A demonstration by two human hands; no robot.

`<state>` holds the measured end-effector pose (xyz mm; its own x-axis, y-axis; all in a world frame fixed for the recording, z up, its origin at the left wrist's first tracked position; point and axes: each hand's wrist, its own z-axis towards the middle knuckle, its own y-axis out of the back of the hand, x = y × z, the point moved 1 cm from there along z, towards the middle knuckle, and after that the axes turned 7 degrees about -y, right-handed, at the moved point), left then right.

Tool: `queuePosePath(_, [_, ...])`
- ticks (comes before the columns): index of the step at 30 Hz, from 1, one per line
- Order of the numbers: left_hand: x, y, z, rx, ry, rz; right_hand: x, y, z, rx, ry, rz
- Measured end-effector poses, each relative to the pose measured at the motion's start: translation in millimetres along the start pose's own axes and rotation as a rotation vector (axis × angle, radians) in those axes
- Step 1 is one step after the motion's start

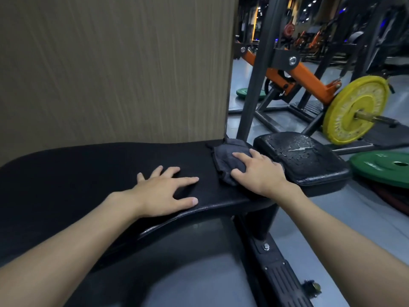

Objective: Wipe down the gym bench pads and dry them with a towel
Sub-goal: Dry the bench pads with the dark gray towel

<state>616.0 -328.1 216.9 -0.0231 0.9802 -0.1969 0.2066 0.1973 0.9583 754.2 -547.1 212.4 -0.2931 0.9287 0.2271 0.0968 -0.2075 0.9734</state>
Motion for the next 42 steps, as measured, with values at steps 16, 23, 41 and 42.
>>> queuePosePath(16, [84.3, 6.9, -54.5, -0.167, -0.177, -0.042, 57.1, -29.9, -85.8, -0.127, -0.084, 0.022])
queuePosePath(23, [155.6, 11.9, -113.4, -0.199, -0.201, -0.008, 170.8, -53.2, -122.1, -0.076, -0.014, -0.012])
queuePosePath(41, [318.7, 16.5, -218.0, -0.331, -0.109, -0.180, 414.3, -117.5, -243.9, -0.099, 0.187, -0.134])
queuePosePath(42, [324.5, 16.3, -220.6, -0.346, -0.101, -0.214, 427.8, -122.5, -248.8, -0.106, 0.205, -0.130])
